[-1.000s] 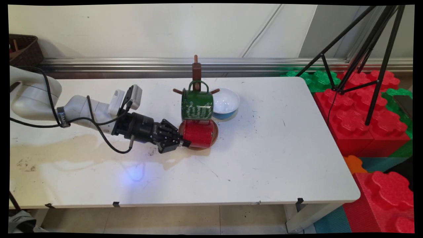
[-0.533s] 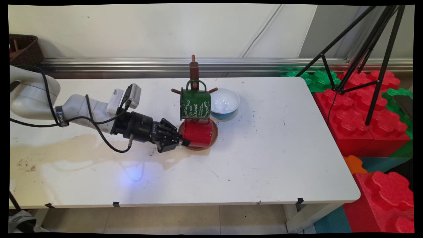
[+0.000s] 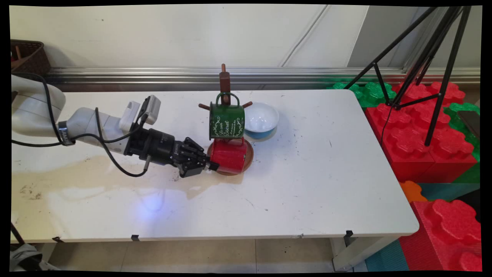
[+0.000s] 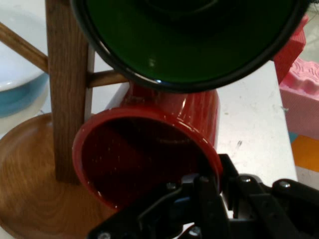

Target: Place the picked object on the table

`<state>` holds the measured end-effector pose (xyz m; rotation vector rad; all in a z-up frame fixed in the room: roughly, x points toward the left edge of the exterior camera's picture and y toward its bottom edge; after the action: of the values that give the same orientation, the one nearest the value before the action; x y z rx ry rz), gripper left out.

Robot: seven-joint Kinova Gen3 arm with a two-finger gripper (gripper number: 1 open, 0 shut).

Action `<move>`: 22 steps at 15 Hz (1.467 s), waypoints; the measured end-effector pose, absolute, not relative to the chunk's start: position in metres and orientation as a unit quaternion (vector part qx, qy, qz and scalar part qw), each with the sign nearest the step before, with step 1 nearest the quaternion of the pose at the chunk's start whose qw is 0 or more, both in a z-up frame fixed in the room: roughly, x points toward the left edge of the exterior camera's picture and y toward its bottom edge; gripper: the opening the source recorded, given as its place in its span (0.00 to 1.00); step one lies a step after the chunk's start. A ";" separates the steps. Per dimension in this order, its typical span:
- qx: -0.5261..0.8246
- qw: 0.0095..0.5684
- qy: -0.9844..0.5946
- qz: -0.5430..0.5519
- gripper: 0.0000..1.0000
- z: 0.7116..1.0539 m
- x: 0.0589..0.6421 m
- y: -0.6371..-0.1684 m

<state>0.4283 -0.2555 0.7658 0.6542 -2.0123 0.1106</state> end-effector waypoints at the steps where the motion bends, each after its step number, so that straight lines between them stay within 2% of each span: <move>1: 0.268 0.490 -0.828 0.043 0.00 0.768 0.429 -0.254; 22: 0.233 0.493 -0.838 0.017 0.00 0.796 0.446 -0.229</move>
<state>0.4458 -0.2287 0.7961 0.5664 -2.0323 0.0416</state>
